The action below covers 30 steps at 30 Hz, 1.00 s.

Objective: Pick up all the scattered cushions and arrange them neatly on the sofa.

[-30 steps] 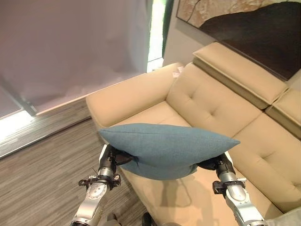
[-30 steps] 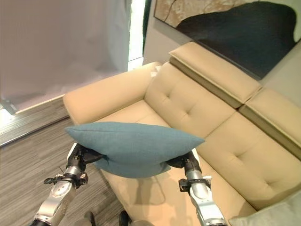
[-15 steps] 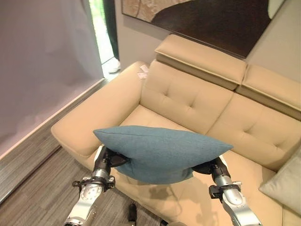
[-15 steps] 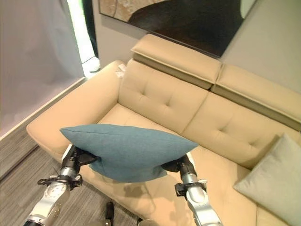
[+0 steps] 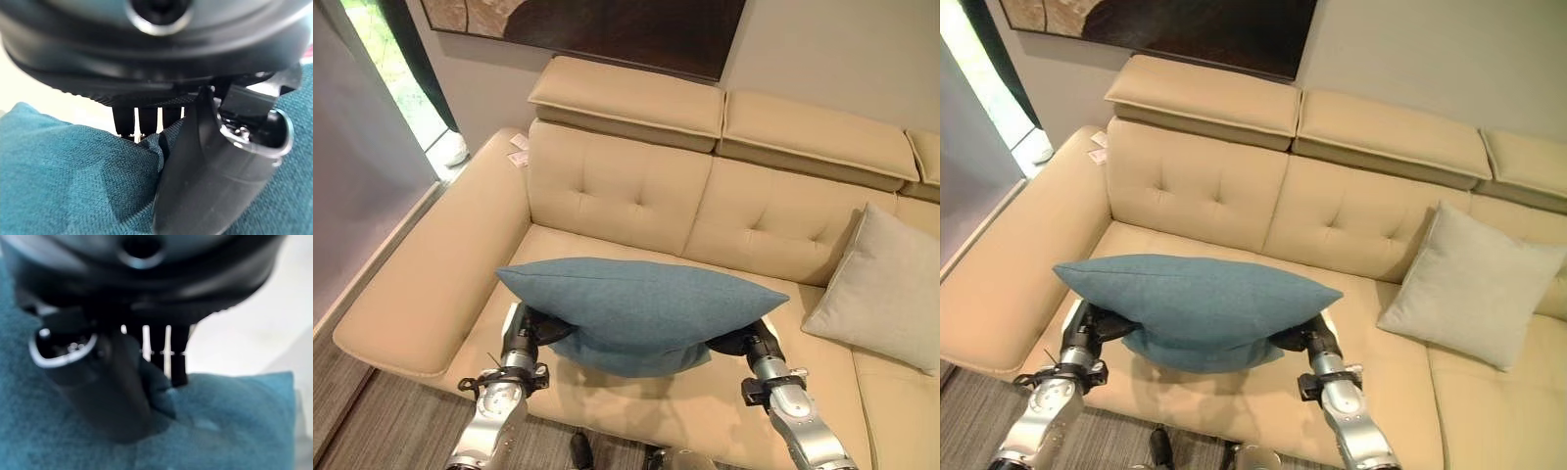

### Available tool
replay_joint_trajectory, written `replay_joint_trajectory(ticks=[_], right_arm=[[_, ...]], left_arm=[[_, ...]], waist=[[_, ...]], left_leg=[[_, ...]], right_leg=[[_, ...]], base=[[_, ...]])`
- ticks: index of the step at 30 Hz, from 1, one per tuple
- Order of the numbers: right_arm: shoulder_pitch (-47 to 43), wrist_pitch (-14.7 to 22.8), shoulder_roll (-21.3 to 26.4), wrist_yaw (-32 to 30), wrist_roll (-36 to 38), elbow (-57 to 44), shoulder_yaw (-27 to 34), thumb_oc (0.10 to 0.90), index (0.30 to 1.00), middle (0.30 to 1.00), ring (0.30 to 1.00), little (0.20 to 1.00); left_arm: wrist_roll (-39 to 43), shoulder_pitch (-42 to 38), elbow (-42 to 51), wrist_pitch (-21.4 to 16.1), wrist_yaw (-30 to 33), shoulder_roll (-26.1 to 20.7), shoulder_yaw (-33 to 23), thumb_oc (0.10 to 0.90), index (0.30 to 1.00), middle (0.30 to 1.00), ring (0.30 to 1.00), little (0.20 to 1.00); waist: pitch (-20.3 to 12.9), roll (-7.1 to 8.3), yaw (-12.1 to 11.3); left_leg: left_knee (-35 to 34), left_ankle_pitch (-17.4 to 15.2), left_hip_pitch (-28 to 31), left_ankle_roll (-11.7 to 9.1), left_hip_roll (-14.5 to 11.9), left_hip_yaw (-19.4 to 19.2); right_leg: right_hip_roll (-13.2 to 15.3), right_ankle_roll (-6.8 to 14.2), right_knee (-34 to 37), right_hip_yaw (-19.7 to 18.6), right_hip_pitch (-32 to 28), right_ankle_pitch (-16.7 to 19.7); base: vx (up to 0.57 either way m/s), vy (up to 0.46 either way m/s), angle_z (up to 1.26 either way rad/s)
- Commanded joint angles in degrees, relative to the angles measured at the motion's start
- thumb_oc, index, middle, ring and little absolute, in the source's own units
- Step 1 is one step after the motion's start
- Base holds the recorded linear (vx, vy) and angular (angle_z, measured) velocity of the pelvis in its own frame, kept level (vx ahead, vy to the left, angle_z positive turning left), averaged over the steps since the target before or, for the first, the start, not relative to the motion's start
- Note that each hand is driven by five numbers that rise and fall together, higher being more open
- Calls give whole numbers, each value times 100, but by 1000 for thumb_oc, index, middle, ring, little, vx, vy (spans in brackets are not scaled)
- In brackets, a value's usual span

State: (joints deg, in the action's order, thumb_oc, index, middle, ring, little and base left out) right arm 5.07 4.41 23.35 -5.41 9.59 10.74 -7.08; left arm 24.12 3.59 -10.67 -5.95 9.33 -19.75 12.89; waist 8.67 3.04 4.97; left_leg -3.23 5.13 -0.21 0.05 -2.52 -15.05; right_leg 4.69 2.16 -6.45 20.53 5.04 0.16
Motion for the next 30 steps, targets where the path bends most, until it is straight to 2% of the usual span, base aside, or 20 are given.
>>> replay_joint_trajectory(ticks=[1, 2, 3, 5, 6, 7, 8, 9, 12, 13, 15, 17, 19, 20, 24, 26, 27, 28, 29, 30], right_arm=[[-692, 822, -106, 74, 139, -751, -183, 400, 300, 300, 300, 300], [-691, 812, -89, 47, 175, -751, -191, 400, 300, 300, 300, 300], [-697, 784, -47, 52, 187, -737, -210, 400, 300, 300, 300, 300], [-735, 768, 14, 23, 139, -729, -220, 400, 300, 300, 300, 300], [-742, 763, 16, 12, 130, -721, -218, 400, 300, 300, 300, 300], [-740, 763, 18, 12, 130, -721, -219, 400, 300, 300, 300, 300], [-761, 751, 30, -37, 112, -682, -231, 400, 300, 300, 300, 300], [-774, 747, 34, -67, 99, -669, -231, 400, 300, 300, 300, 300], [-788, 744, 72, -118, 101, -654, -199, 400, 300, 300, 300, 300], [-759, 726, 98, -92, 55, -658, -156, 400, 300, 300, 300, 300], [-747, 714, 104, -94, 37, -663, -133, 400, 300, 300, 300, 300], [-776, 663, 44, -101, -21, -669, -114, 400, 300, 300, 300, 300], [-793, 652, 10, -101, -44, -678, -108, 400, 300, 300, 300, 300], [-884, 615, -56, -123, -98, -687, -93, 400, 300, 300, 300, 300], [-1190, 605, -310, -209, -201, -617, -166, 400, 300, 300, 300, 300], [-1196, 606, -312, -210, -202, -613, -167, 400, 300, 300, 300, 300], [-1290, 618, -386, -222, -202, -540, -229, 400, 300, 300, 300, 300], [-1294, 619, -387, -223, -202, -537, -229, 400, 300, 300, 300, 300], [-1285, 617, -390, -205, -207, -532, -236, 400, 300, 300, 300, 300], [-1323, 632, -382, -198, -222, -460, -267, 400, 300, 300, 300, 300]], left_arm=[[-88, -610, 1059, -796, -480, 159, 307, 400, 300, 300, 300, 300], [-84, -642, 1050, -805, -435, 171, 302, 400, 300, 300, 300, 300], [-55, -667, 1076, -812, -415, 203, 289, 400, 300, 300, 300, 300], [-68, -706, 1115, -811, -396, 208, 296, 400, 300, 300, 300, 300], [-62, -721, 1138, -811, -381, 210, 298, 400, 300, 300, 300, 300], [-62, -719, 1139, -810, -380, 213, 299, 400, 300, 300, 300, 300], [-42, -765, 1173, -836, -291, 217, 311, 400, 300, 300, 300, 300], [-30, -803, 1195, -856, -229, 224, 321, 400, 300, 300, 300, 300], [-5, -890, 1199, -897, -166, 254, 377, 400, 300, 300, 300, 300], [-22, -898, 1209, -889, -222, 269, 392, 400, 300, 300, 300, 300], [-34, -891, 1219, -869, -235, 265, 413, 400, 300, 300, 300, 300], [-69, -855, 1251, -864, -243, 194, 390, 400, 300, 300, 300, 300], [-86, -850, 1262, -860, -247, 160, 364, 400, 300, 300, 300, 300], [-117, -897, 1264, -852, -214, 56, 297, 400, 300, 300, 300, 300], [-338, -1110, 1151, -858, -21, -138, 125, 400, 300, 300, 300, 300], [-339, -1115, 1149, -859, -21, -140, 124, 400, 300, 300, 300, 300], [-360, -1146, 1080, -873, 25, -195, 49, 400, 300, 300, 300, 300], [-359, -1148, 1078, -875, 24, -195, 48, 400, 300, 300, 300, 300], [-363, -1142, 1076, -877, 2, -197, 44, 400, 300, 300, 300, 300], [-374, -1169, 1038, -887, -29, -182, 61, 400, 300, 300, 300, 300]], waist=[[-506, 366, 52], [-502, 388, 27], [-494, 381, 1], [-583, 374, -11], [-612, 354, -24], [-614, 355, -25], [-594, 283, -81], [-568, 258, -111], [-523, 215, -95], [-585, 86, -51], [-612, 52, -42], [-659, 81, -12], [-664, 106, -31], [-652, 132, -38], [-528, 176, -90], [-528, 181, -105], [-467, 158, -199], [-468, 158, -200], [-467, 146, -199], [-457, 137, -179]], left_leg=[[2511, -1252, -294, -508, -21, 271], [2715, -1156, -449, -534, -31, 332], [2569, -1276, -557, -486, -141, 411], [1682, -1277, -488, -449, -360, 493], [1325, -1082, -521, -476, -402, 613], [1270, -1056, -491, -479, -396, 610], [778, -665, -573, -583, -550, 938], [601, -514, -641, -629, -623, 1121], [434, -368, -716, -701, -704, 1264], [119, -328, -491, -736, -761, 1176], [60, -326, -398, -742, -742, 1146], [199, -473, -290, -617, -555, 1067], [202, -521, -236, -575, -513, 975], [268, -633, -211, -437, -394, 835], [210, -781, -90, -158, -144, 445], [204, -781, -88, -156, -141, 427], [126, -760, -57, -114, -140, 290], [117, -756, -55, -115, -141, 287], [78, -740, -38, -93, -113, 271], [7, -752, 40, -63, -16, 248]], right_leg=[[-29, 241, 704, -388, -106, 156], [-27, 198, 763, -414, -139, 149], [-21, 229, 838, -467, -237, 107], [70, 341, 888, -597, -300, 64], [70, 356, 889, -653, -279, 51], [72, 355, 887, -654, -282, 46], [40, 367, 879, -812, -331, -21], [46, 375, 877, -875, -367, -53], [86, 392, 859, -925, -450, -112], [106, 453, 844, -936, -516, -150], [127, 468, 829, -969, -524, -144], [277, 548, 769, -1205, -499, -47], [327, 585, 745, -1301, -475, -19], [474, 685, 602, -1480, -343, 41], [692, 967, 164, -1812, 148, 259], [692, 970, 153, -1832, 164, 257], [672, 941, -29, -1564, 343, 298], [670, 940, -39, -1566, 350, 293], [593, 897, -125, -1476, 401, 265], [300, 772, -140, -1371, 392, 96]], base=[[55, -129, 17], [51, -1, 1], [79, 46, -9], [172, 160, -18], [140, 141, -12], [119, 161, -38], [124, 175, -37], [151, 231, -44], [91, 193, -28], [121, 264, -21], [126, 264, -25], [137, 313, -13], [56, 221, -26], [21, 276, -45], [-23, 276, -61], [-27, 99, -40], [-29, 91, -38], [-19, 128, -40], [54, 134, -30], [46, 132, -22]])
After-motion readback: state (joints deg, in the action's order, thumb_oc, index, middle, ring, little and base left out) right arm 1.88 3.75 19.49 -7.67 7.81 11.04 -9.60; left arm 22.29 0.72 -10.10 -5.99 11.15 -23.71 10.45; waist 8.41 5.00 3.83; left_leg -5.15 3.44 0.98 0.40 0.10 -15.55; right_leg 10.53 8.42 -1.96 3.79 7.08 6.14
